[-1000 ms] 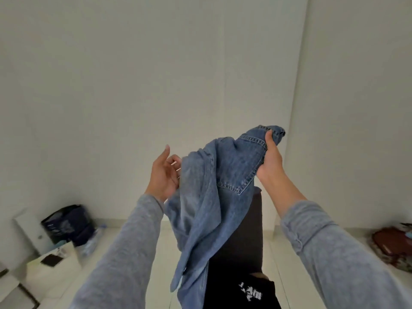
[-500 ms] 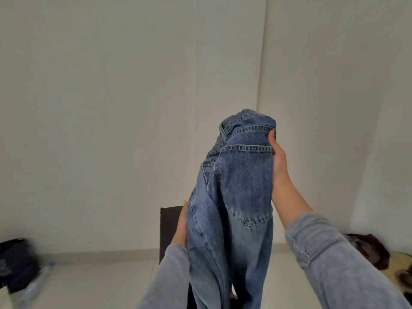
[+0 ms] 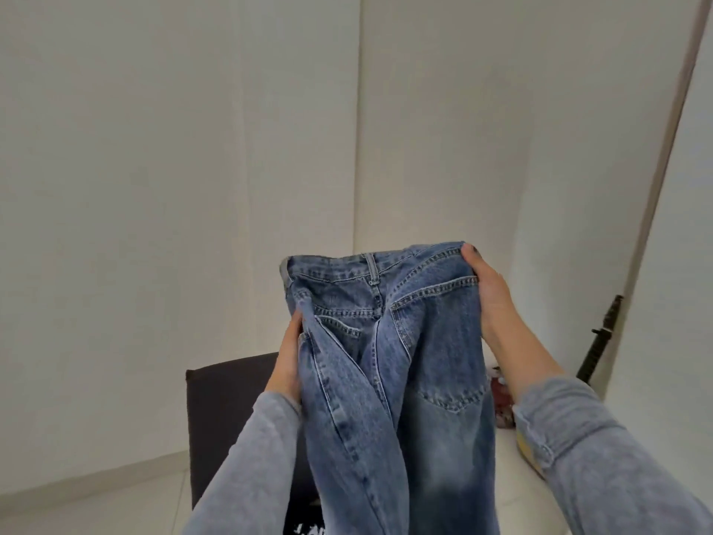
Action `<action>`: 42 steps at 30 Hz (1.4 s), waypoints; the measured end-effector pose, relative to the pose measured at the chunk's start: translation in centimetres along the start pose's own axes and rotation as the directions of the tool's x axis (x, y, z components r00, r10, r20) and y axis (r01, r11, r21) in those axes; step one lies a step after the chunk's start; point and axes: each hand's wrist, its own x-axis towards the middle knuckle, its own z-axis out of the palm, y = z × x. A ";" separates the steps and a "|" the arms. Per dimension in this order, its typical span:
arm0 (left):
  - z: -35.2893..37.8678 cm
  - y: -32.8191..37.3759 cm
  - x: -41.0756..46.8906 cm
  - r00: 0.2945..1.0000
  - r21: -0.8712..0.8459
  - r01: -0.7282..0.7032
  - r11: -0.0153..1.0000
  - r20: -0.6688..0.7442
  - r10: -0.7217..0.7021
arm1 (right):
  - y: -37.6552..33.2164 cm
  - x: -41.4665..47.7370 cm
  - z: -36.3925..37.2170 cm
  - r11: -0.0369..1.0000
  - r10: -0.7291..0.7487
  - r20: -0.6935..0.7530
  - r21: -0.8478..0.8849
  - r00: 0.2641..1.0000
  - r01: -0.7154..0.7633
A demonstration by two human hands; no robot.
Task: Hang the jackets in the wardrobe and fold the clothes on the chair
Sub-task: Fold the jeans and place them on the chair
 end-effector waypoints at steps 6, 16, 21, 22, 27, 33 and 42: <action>0.3 -2.5 2.0 0.965 0.012 0.262 0.965 0.026 -0.263 | 2.7 -0.3 -1.8 0.950 -0.125 -0.165 -0.306 0.978 0.069; 4.3 -6.3 1.6 0.977 0.537 -0.025 0.843 -0.165 0.134 | 2.0 -1.6 -4.8 0.822 -0.026 -0.149 -0.566 0.989 -0.063; 6.0 -4.0 1.9 0.943 0.670 -0.240 0.702 -0.010 0.333 | 1.9 -1.4 -7.9 0.504 0.219 -0.147 -0.829 0.965 -0.241; 6.2 -4.0 2.0 0.944 0.685 -0.241 0.688 0.001 0.330 | 2.3 -1.5 -8.4 0.478 0.219 -0.130 -0.850 0.967 -0.222; 5.7 -2.4 2.4 0.961 0.615 -0.106 0.781 -0.138 0.239 | 4.0 -1.4 -10.0 0.582 0.041 -0.091 -0.807 0.995 -0.098; 4.1 1.3 2.9 0.980 0.548 -0.092 0.831 0.196 -0.020 | 2.6 -0.4 -9.0 0.723 -0.195 -0.226 -0.690 0.954 -0.015; 6.9 3.5 3.0 0.966 0.481 -0.169 0.860 0.254 0.047 | -3.4 -0.9 -8.5 0.676 -0.383 -0.165 -0.721 0.909 0.154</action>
